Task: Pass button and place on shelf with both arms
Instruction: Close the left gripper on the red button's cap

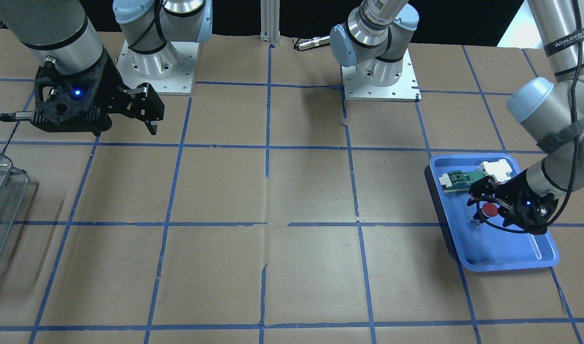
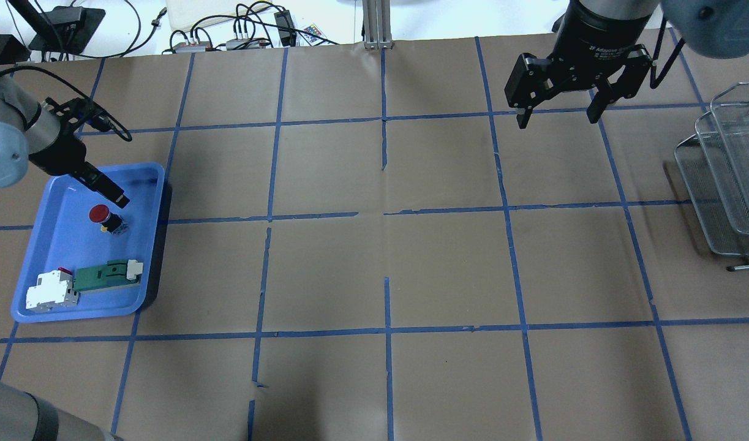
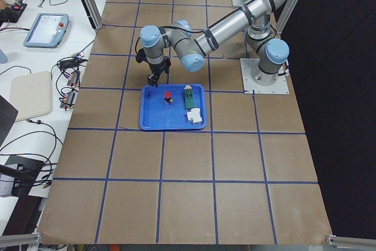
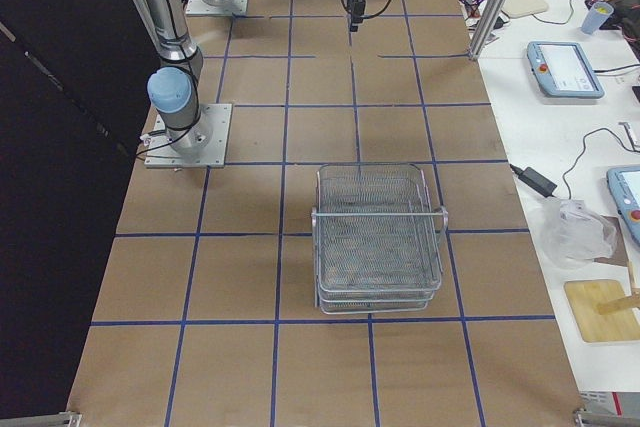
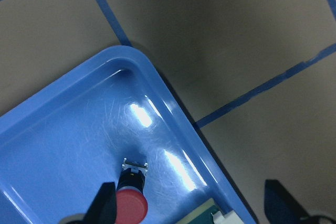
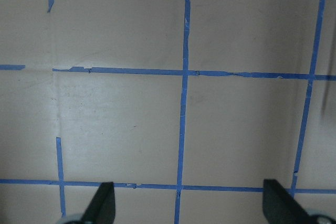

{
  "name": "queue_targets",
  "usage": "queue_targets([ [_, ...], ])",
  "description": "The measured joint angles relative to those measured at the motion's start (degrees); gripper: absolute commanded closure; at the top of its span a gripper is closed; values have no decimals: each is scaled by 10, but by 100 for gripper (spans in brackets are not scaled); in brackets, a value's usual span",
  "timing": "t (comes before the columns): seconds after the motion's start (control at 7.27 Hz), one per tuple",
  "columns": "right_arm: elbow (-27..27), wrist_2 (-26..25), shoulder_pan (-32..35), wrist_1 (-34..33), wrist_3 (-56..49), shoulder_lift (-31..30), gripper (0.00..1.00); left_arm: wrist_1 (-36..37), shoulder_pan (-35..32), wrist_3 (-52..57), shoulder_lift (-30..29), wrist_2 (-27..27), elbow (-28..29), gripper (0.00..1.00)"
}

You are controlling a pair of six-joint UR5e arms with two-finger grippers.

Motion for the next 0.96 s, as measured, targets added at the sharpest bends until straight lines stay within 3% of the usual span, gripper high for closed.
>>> queue_targets([
  [0.28,1,0,0,-1,0,0,0,22,25,30,-5,-11,-24,0],
  [0.41,1,1,0,-2,-1,0,0,26,28,29,-6,-21,-28,9],
  [0.69,1,3,-1,-5,2,1,0,31,28,29,-9,-27,-31,74],
  [0.96,2,3,-1,-19,4,2,0,37,28,35,-10,-26,-31,95],
])
